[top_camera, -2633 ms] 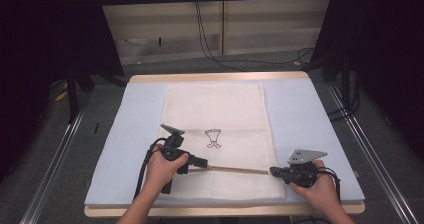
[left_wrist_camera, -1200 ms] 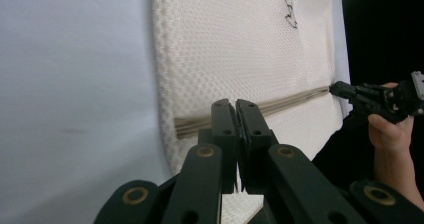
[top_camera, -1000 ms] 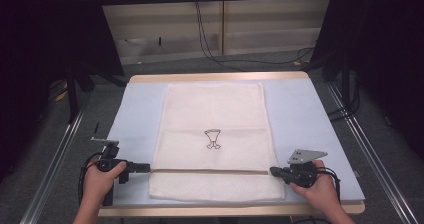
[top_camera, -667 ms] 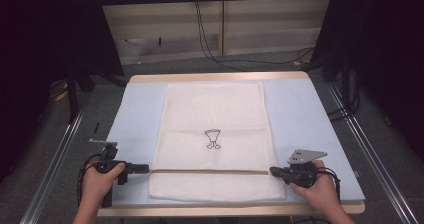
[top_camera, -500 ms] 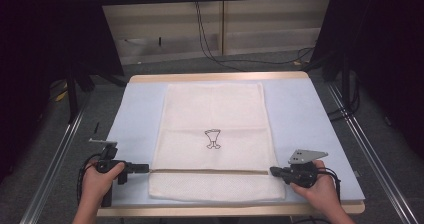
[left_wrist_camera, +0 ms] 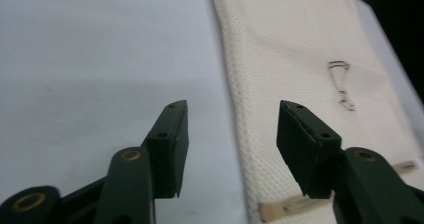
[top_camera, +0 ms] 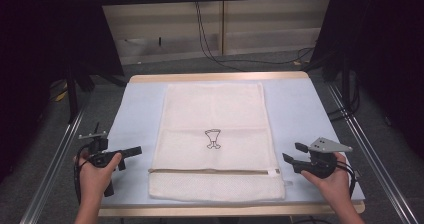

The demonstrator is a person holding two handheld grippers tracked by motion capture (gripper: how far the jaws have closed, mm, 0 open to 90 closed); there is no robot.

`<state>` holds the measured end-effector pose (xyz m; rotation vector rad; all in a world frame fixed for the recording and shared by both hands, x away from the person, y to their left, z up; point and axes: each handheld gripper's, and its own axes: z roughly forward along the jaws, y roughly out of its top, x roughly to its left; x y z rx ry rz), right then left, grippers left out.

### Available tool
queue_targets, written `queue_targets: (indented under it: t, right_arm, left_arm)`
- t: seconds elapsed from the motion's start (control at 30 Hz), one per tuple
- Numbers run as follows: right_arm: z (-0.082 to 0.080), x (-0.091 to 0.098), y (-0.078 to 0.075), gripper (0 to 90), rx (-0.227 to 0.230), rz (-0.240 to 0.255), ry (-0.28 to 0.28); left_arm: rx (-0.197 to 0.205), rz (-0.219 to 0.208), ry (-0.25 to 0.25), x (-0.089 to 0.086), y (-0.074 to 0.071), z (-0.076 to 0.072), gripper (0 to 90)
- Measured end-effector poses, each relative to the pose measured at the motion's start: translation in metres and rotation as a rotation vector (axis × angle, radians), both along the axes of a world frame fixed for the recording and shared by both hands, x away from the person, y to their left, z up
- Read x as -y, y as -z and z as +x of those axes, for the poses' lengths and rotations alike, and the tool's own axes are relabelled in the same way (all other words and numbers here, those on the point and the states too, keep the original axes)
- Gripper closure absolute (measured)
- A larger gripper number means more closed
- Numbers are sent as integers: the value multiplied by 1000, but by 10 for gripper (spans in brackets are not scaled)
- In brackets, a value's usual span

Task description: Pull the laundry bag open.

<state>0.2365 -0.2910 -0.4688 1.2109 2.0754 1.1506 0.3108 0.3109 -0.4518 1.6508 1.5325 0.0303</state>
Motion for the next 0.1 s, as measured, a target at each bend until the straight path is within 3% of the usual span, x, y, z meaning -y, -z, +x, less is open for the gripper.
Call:
queue_targets:
  t: [0.1]
  right_arm:
    - [2, 3, 1, 331, -8, -6, 20]
  left_arm:
    - [10, 34, -13, 2, 1, 1, 430]
